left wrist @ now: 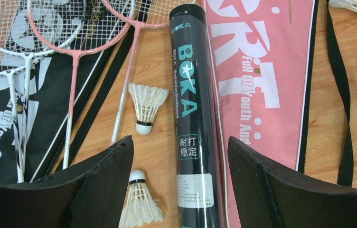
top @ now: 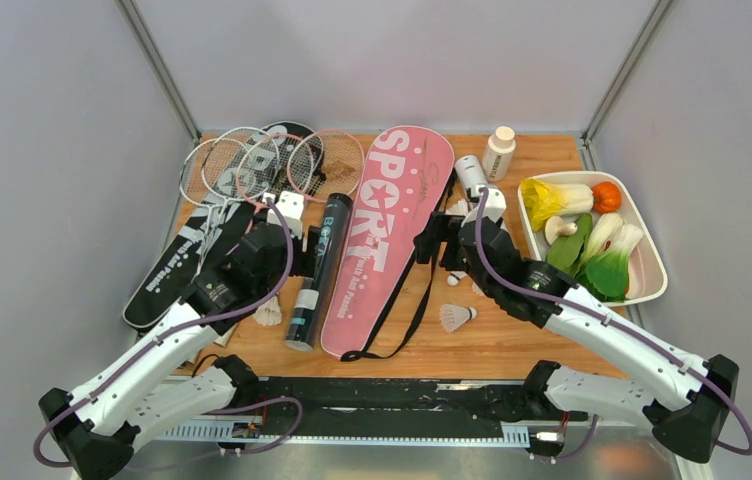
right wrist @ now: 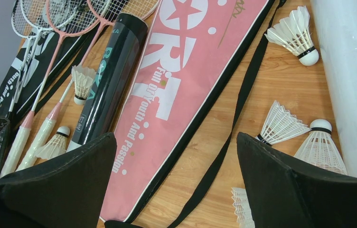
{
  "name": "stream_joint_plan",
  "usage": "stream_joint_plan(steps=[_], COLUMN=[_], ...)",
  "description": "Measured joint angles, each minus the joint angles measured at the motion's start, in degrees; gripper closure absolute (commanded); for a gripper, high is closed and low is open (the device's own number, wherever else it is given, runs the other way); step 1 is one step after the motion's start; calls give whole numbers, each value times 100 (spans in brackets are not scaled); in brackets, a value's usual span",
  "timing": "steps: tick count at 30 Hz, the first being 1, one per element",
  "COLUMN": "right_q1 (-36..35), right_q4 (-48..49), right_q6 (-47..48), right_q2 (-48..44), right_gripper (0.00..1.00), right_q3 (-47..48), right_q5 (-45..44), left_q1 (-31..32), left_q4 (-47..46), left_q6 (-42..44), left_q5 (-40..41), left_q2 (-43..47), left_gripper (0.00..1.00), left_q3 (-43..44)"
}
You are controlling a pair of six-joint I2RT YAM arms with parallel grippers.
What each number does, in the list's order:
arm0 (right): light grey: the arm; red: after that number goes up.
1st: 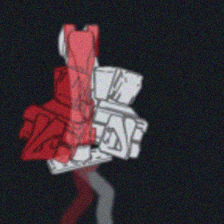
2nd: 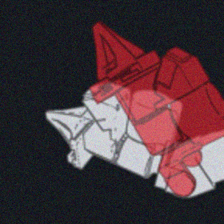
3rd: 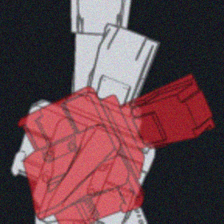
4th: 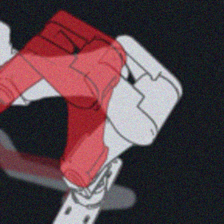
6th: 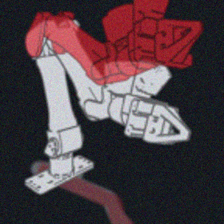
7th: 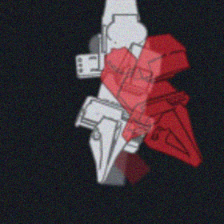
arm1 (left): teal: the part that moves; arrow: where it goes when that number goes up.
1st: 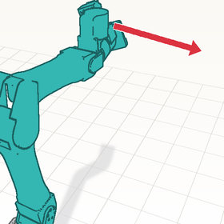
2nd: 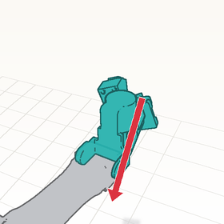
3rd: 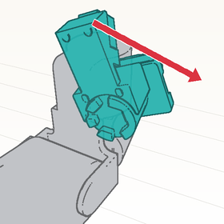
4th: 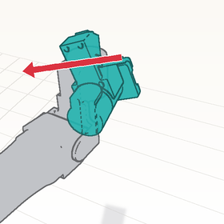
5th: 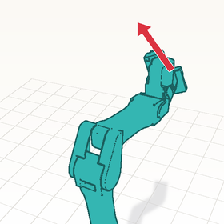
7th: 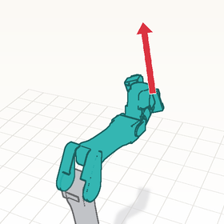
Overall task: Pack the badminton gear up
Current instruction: Open the lid of the shuttle tube.
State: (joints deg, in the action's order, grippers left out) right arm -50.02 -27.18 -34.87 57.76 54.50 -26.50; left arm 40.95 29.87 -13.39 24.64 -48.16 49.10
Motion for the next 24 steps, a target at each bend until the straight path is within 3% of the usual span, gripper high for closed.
stream_joint_plan(steps=[11,24], right_q1=[0,0], right_q4=[9,122], right_q6=[-72,-103], right_q2=[-190,-498], right_gripper=[0,0], right_q3=[-90,-573], right_q5=[-28,164], left_q1=[0,-208], left_q4=[800,1259], left_q6=[-413,-979], left_q5=[328,-2], left_q2=[-942,-2415], left_gripper=[21,20], left_q3=[719,769])
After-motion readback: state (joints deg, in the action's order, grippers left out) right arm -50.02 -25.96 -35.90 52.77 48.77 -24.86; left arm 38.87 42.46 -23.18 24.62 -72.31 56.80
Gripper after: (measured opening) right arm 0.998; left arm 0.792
